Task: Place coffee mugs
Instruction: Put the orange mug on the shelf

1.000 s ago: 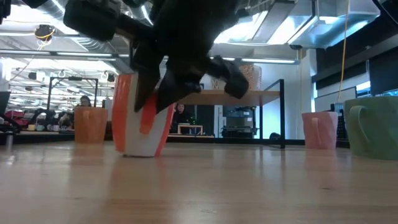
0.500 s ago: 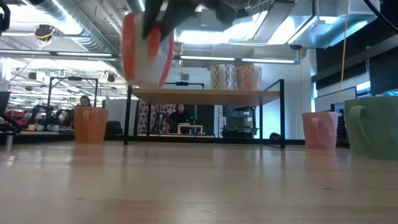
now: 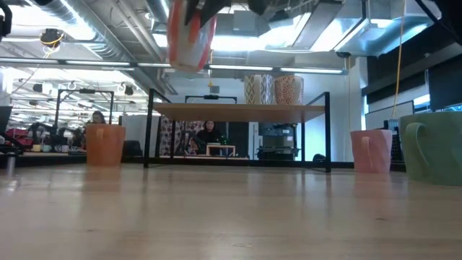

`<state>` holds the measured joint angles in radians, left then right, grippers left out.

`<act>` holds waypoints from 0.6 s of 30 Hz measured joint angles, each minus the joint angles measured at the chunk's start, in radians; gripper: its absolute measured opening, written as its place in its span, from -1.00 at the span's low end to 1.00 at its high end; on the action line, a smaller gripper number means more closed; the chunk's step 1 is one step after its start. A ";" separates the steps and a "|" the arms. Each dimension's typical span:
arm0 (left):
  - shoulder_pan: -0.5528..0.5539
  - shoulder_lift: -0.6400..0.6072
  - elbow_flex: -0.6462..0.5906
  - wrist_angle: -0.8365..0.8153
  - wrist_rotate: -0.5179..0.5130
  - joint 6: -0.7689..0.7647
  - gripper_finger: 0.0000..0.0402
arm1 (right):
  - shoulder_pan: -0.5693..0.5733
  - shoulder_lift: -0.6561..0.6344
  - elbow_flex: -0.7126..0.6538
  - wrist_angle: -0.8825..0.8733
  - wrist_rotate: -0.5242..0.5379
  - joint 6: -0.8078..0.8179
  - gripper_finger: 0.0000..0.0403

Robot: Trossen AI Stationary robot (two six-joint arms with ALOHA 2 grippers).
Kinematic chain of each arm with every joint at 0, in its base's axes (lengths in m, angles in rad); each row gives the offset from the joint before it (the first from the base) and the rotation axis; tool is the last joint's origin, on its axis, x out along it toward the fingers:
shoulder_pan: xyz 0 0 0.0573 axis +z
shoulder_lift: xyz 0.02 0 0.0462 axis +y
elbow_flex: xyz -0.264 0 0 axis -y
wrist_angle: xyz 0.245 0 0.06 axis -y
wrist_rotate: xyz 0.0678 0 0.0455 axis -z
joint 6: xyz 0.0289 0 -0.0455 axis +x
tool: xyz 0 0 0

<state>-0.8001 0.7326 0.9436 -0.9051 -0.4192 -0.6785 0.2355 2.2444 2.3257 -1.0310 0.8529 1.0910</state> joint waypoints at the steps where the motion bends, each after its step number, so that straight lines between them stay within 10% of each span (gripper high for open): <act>1: 0.000 0.000 0.000 0.000 -0.003 0.000 -0.43 | -0.012 0.000 0.000 0.017 0.000 -0.005 -0.85; 18: 0.000 0.007 0.000 0.000 -0.042 -0.024 -0.43 | -0.228 -0.001 0.029 0.069 -0.050 -0.202 -0.85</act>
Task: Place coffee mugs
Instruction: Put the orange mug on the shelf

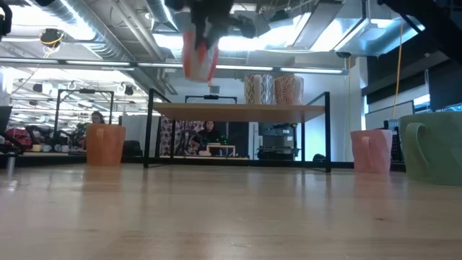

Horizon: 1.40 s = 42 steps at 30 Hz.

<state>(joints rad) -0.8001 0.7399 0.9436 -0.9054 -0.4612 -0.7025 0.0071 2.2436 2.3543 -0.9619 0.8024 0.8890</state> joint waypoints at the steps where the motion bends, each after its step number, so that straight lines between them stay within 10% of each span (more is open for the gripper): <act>1: 0.000 0.000 0.000 -0.001 -0.003 0.000 -0.43 | -0.016 0.000 0.000 -0.002 -0.012 -0.002 -0.85; 42: 0.000 0.000 0.000 0.000 -0.074 0.002 -0.43 | -0.213 0.039 0.001 -0.139 -0.071 0.128 -0.85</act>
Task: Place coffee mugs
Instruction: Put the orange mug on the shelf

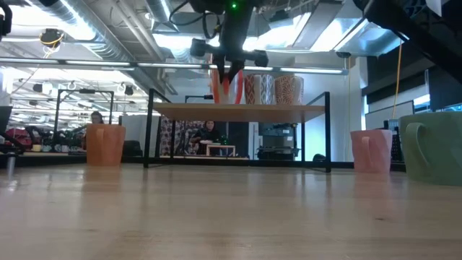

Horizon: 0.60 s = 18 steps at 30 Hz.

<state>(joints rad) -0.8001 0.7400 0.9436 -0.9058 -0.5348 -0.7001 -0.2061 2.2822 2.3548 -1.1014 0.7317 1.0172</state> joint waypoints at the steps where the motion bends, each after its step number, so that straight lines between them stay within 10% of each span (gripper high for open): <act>1: 0.000 0.000 0.000 0.000 0.000 0.001 -0.43 | -0.003 0.000 0.000 0.000 -0.004 0.000 -0.85; 18: 0.000 0.000 0.000 0.000 0.003 0.003 -0.43 | -0.024 0.034 0.001 0.043 -0.026 -0.008 -0.68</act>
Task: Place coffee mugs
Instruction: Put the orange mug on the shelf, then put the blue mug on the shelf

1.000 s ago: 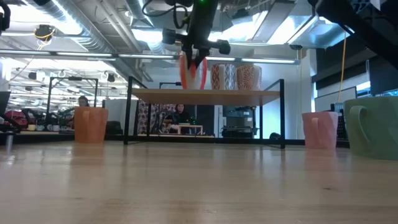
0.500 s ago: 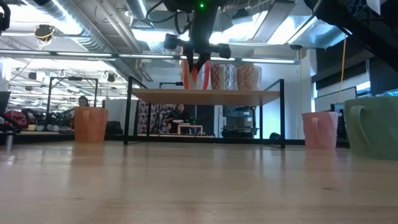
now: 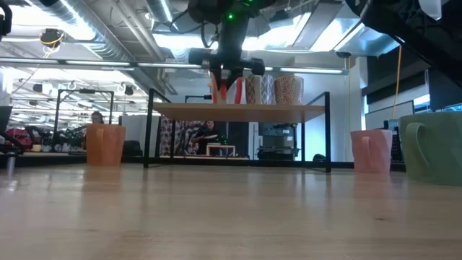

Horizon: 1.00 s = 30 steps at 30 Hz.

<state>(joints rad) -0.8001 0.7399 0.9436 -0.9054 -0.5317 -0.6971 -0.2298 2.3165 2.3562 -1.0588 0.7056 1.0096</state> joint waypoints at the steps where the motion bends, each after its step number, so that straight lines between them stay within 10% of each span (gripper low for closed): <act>1: 0.000 0.000 0.000 0.000 0.000 0.000 -0.43 | 0.000 0.000 0.000 0.003 -0.001 0.000 -0.63; 13: 0.000 0.000 0.000 0.000 0.002 0.000 -0.43 | 0.002 -0.038 -0.001 -0.023 -0.027 -0.023 0.01; 30: 0.000 -0.001 0.000 -0.001 0.055 0.000 -0.43 | 0.158 -0.190 0.000 -0.151 -0.167 -0.198 0.07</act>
<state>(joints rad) -0.8001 0.7391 0.9440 -0.9069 -0.4769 -0.6975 -0.0715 2.1266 2.3562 -1.2100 0.5385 0.8121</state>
